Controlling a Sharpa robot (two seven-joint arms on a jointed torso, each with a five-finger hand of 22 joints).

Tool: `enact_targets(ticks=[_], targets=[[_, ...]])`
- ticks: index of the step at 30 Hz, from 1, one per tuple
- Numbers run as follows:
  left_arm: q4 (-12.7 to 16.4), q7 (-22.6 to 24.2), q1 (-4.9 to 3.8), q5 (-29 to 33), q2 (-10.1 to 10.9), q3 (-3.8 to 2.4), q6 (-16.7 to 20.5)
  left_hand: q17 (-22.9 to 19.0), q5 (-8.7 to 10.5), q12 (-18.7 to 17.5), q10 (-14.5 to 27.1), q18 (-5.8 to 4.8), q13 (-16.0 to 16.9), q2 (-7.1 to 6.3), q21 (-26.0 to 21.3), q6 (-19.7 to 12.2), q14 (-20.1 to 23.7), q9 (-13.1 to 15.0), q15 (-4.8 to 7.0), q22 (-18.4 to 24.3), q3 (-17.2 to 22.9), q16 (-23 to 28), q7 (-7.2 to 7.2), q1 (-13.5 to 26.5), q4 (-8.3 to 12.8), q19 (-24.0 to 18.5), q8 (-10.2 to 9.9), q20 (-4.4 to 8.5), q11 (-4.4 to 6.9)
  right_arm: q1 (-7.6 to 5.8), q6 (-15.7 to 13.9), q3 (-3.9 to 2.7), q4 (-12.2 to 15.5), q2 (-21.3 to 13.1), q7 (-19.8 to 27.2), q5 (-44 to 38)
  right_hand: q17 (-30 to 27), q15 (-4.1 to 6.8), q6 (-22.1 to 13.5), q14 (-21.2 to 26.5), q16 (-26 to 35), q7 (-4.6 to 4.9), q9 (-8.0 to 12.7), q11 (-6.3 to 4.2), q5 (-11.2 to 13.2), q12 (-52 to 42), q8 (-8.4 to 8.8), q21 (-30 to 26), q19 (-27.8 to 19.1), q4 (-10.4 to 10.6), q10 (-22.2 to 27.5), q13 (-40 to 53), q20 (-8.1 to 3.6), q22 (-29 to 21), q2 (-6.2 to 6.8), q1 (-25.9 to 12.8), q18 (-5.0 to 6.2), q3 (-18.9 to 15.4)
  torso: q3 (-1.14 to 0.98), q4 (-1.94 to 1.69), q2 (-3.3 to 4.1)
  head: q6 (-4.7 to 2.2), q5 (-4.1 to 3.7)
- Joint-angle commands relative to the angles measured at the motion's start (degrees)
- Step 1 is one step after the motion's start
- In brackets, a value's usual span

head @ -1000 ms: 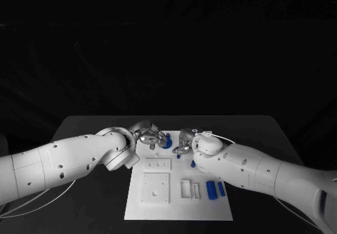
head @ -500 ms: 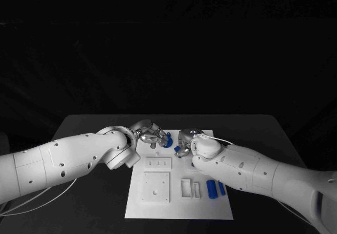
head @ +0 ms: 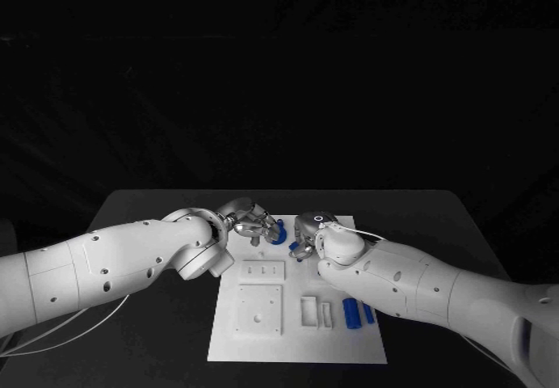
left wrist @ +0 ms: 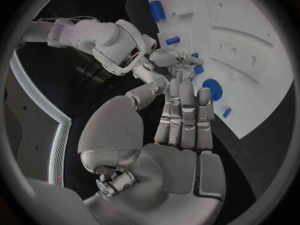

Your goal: Assemble the parts on the task board

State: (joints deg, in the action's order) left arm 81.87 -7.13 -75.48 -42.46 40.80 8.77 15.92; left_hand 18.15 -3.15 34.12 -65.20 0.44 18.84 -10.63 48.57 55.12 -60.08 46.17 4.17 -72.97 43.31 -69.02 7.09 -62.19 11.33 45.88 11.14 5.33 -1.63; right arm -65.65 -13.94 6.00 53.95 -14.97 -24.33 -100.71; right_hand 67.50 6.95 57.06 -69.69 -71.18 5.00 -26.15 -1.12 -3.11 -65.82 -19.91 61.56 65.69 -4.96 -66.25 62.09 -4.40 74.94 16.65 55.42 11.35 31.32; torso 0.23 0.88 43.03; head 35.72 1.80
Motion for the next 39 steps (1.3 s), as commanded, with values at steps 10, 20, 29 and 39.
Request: enact_targets(ticks=[10,20,29,39], targets=[[0.1,-0.1,-0.11,0.8,-0.2,-0.04,0.0,0.1,0.31,-0.3,-0.3,0.05,0.0,-0.55,-0.3,-0.3,-0.1,-0.1,-0.12,-0.1,-0.1,0.3,0.27,0.1,-0.5,0.1,0.3,4.24,-0.08,0.04,-0.2,0.05,-0.4,0.5,0.9,0.3,-0.2,-0.10,0.0,0.6,0.4,0.50,-0.1,0.22,0.1,0.7,0.49,0.1,-0.2,1.9,0.1,0.2,0.53,0.3,-0.10,-2.1,3.65,0.1,0.03,-0.03,-0.01,0.17,-0.09],[0.0,-0.2,-0.12,0.8,-0.2,-0.04,-0.2,0.1,0.31,-0.3,-0.3,0.07,-0.1,-0.58,-0.3,-0.4,-0.1,-0.2,-0.12,-0.1,0.0,0.4,0.29,0.0,-0.6,0.1,0.3,4.25,-0.08,0.06,1.0,0.06,-0.4,0.4,1.6,0.6,-0.4,0.00,0.4,0.5,0.2,0.38,-0.4,0.10,0.3,0.9,0.43,0.3,0.0,1.8,-0.3,0.6,0.32,0.4,-1.13,3.1,3.65,6.3,0.00,0.07,-0.05,0.30,0.06],[0.0,-0.4,-0.15,0.8,-0.2,-0.04,-0.5,0.1,0.31,-0.4,-0.2,0.09,-0.1,-0.54,-0.3,-0.4,-0.1,-0.2,-0.13,-0.1,0.0,0.4,0.30,-0.2,-0.6,0.1,0.4,4.26,-0.09,0.37,1.4,0.32,-1.0,0.5,2.1,0.1,-0.6,-0.52,-0.2,1.2,0.3,0.87,-0.5,0.63,0.1,1.4,0.91,0.5,-0.9,-4.6,0.2,1.0,1.12,0.7,-1.00,7.8,3.65,10.1,-0.03,0.08,-0.02,0.39,0.02],[0.0,-0.3,-0.15,1.0,-0.2,-0.04,-0.5,0.1,0.32,-0.4,-0.2,0.09,-0.1,-0.55,-0.4,-0.5,-0.1,-0.2,-0.14,-0.1,0.0,0.4,0.32,-0.2,-0.7,0.0,0.4,4.24,-0.11,0.57,0.2,0.42,-1.5,0.6,3.2,0.5,-0.7,-0.86,-1.1,1.5,0.3,1.27,-0.4,0.99,0.0,1.5,1.56,0.5,-1.1,-5.9,0.5,1.3,1.59,0.6,-0.81,6.2,3.65,8.9,-0.02,0.12,-0.02,0.36,0.01]])
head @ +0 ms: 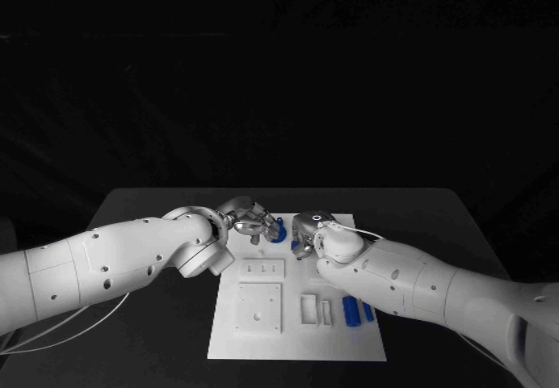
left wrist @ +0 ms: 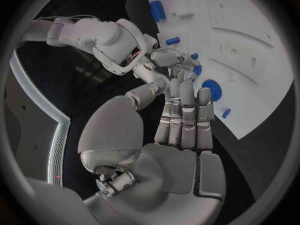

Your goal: Assemble the parts on the task board

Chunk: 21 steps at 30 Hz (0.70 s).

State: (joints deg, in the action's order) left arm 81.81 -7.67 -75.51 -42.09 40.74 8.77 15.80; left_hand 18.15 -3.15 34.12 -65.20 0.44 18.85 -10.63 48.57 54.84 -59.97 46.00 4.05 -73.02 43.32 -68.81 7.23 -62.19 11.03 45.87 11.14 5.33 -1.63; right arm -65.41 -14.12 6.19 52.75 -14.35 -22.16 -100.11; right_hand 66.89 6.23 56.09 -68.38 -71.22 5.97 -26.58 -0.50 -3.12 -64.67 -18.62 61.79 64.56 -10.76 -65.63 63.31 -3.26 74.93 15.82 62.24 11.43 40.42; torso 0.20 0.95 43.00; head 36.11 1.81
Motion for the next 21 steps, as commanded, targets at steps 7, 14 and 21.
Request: enact_targets(ticks=[7,14,21], targets=[[-0.2,0.7,-0.12,0.9,0.0,-0.04,-0.2,0.1,0.32,-0.4,-0.2,0.08,-0.1,-0.48,-0.4,-0.3,-0.2,-0.1,-0.04,-0.1,0.0,0.2,0.22,-0.2,-0.5,0.0,0.4,4.22,-0.14,0.33,-1.3,0.25,-0.2,-0.4,3.4,1.0,-0.2,-0.16,0.4,0.1,0.3,0.24,0.0,0.32,-1.8,0.4,0.16,0.2,0.1,0.3,-0.3,0.2,0.58,0.5,-1.10,-0.9,3.57,0.9,0.04,0.01,-0.01,-0.12,-0.03],[-0.6,1.6,-0.13,2.0,0.3,-0.04,0.7,0.1,0.31,-0.5,-0.2,0.07,-0.1,-0.44,-0.4,-0.3,-0.3,-0.2,-0.05,-0.1,-0.1,0.2,0.24,-0.2,-0.7,0.1,0.4,4.20,-0.15,0.32,-6.2,0.25,0.9,-2.0,7.2,3.0,-0.3,0.33,2.0,-0.5,-0.2,-0.31,-0.2,-0.21,-7.0,0.3,-0.39,0.7,0.9,0.2,-1.4,0.3,0.46,0.6,-3.06,-0.9,3.57,3.3,0.02,0.00,-0.06,-0.45,0.01],[-0.8,2.7,-0.13,3.2,0.9,-0.04,1.6,0.1,0.31,-0.5,-0.2,0.07,-0.1,-0.41,-0.4,-0.4,-0.3,-0.2,-0.05,-0.1,-0.1,0.2,0.24,-0.1,-0.8,0.1,0.5,4.20,-0.15,0.01,-12.1,0.12,3.2,-4.5,12.1,7.5,-0.5,0.81,3.1,-1.4,-0.6,-0.77,-0.2,-0.67,-8.4,0.1,-0.75,1.3,1.8,0.4,-2.5,0.4,0.13,0.6,-3.85,-2.0,3.57,3.4,0.00,0.09,-0.04,-0.73,0.12]])
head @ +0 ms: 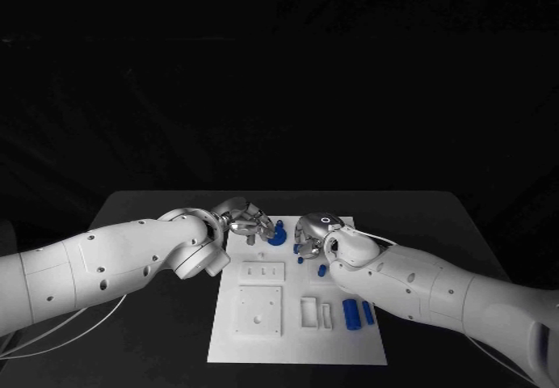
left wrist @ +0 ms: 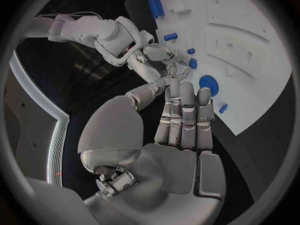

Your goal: Assemble the parts on the task board

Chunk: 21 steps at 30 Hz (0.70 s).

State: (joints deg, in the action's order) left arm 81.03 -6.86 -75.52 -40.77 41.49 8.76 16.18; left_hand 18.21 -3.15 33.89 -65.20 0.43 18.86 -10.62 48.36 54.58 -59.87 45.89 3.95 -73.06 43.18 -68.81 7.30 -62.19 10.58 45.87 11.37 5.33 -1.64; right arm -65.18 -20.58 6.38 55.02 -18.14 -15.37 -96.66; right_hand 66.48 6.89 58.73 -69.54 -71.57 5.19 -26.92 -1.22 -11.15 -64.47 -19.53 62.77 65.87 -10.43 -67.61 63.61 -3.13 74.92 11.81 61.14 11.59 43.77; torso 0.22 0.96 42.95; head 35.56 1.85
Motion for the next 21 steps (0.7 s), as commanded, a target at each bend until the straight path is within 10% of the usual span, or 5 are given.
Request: enact_targets(ticks=[1,12,21], targets=[[-0.1,2.1,-0.12,2.3,0.3,-0.04,1.4,0.1,0.31,-0.2,-0.2,0.07,-0.1,-0.42,-0.2,-0.1,-0.4,-0.1,0.05,-0.1,0.0,0.2,0.17,-0.1,-0.4,0.1,0.2,4.20,-0.14,-0.32,-6.3,-0.19,1.4,-1.1,6.4,5.1,-0.1,0.22,0.6,-0.4,-0.3,-0.06,0.1,-0.02,-0.9,-0.1,0.13,0.4,0.7,0.1,-0.6,0.1,-0.10,0.6,0.04,-1.2,3.41,-0.1,-0.03,0.09,-0.01,-0.20,0.13],[-0.5,2.9,-0.12,5.4,1.2,-0.01,1.9,0.1,0.31,-0.3,-0.2,0.07,0.0,-0.54,-0.3,-0.4,-0.4,-0.2,0.03,-0.1,-0.1,0.3,0.24,0.0,-0.7,0.1,0.2,4.17,-0.17,-1.50,-7.4,-2.42,5.5,-5.3,13.8,17.2,-0.1,0.44,0.6,-0.4,-0.3,-0.18,0.1,-0.17,-4.8,0.2,0.23,0.6,0.6,-1.6,-0.8,0.4,-0.78,0.6,-1.47,-3.6,3.41,-4.0,-0.03,0.15,0.00,-0.76,0.05],[-0.8,3.1,-0.11,5.8,1.2,0.01,1.9,0.2,0.31,-0.3,-0.2,0.08,0.0,-0.61,-0.4,-0.6,-0.4,-0.3,0.02,-0.1,-0.1,0.3,0.29,0.0,-0.9,0.0,0.2,4.17,-0.19,-1.73,-1.4,-2.46,3.3,-4.1,8.9,10.0,-0.2,-0.27,-1.6,0.9,0.2,0.59,0.5,0.60,-4.9,0.9,1.48,0.2,-0.7,-4.8,0.6,0.8,-0.77,0.6,-1.08,-5.2,3.41,-8.6,-0.04,0.13,0.08,-0.88,-0.15]])
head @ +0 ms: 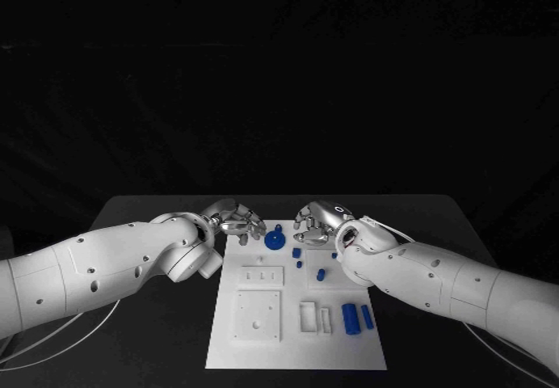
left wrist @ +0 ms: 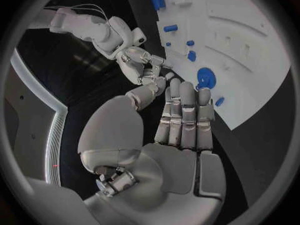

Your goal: Assemble the parts on the task board

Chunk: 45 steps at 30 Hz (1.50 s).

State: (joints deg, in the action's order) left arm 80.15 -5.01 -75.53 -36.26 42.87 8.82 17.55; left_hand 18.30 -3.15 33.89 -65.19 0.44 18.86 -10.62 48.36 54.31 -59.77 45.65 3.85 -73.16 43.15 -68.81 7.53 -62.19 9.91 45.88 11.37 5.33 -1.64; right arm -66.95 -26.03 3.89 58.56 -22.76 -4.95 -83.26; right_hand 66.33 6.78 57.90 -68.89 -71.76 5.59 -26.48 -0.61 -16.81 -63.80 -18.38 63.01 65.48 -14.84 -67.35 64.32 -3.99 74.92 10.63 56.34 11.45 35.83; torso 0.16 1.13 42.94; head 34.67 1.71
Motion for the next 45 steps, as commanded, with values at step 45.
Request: enact_targets(ticks=[45], targets=[[0.2,1.5,-0.08,1.4,-1.2,-0.03,-0.2,0.1,0.31,-0.4,-0.2,0.08,0.0,-0.55,-0.4,-0.5,-0.4,-0.3,0.08,-0.1,-0.1,0.4,0.12,-0.2,-0.4,0.0,0.2,4.13,-0.22,1.50,10.7,2.28,-6.1,5.9,-11.9,-16.6,-0.1,-0.86,-2.4,1.0,0.0,0.93,0.5,0.70,12.1,0.2,1.23,-0.5,-0.6,1.5,1.1,0.7,0.58,0.3,3.87,2.1,3.55,-1.2,0.08,-0.07,0.07,1.06,0.18]])
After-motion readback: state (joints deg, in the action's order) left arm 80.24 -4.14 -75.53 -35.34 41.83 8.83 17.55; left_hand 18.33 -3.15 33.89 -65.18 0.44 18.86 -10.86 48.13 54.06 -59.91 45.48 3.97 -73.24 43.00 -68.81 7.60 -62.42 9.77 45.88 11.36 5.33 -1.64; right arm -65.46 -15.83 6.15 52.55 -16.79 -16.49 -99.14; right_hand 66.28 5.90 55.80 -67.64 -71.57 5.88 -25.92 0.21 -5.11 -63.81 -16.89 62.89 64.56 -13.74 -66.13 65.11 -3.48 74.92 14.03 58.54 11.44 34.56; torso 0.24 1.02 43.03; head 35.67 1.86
